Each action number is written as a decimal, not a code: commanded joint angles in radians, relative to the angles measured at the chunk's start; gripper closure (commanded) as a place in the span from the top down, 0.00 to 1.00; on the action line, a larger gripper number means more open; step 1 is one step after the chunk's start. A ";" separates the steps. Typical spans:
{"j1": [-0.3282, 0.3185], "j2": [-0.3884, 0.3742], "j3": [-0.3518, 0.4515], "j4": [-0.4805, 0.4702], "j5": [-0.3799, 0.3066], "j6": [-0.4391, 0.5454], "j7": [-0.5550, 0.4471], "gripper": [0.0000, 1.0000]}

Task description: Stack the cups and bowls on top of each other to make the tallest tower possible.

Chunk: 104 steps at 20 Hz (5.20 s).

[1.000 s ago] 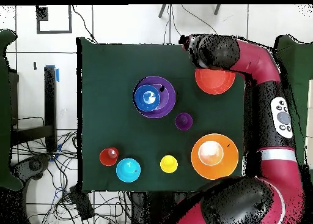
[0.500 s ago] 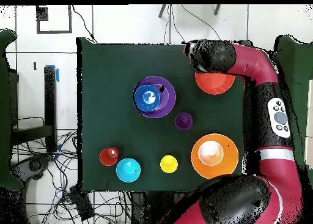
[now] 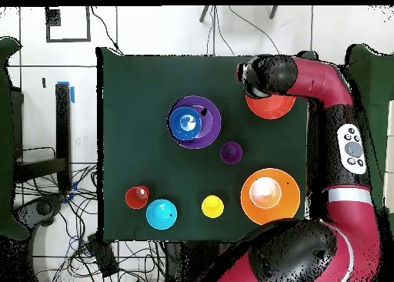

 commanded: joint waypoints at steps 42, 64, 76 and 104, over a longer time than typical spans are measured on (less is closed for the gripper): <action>0.002 0.173 -0.082 -0.081 -0.208 0.070 -0.295 1.00; -0.009 0.201 -0.070 -0.081 -0.168 0.091 -0.275 0.00; -0.036 0.000 -0.043 0.168 -0.009 0.115 -0.144 0.00; 0.024 -0.485 -0.084 0.541 0.247 0.156 0.074 0.00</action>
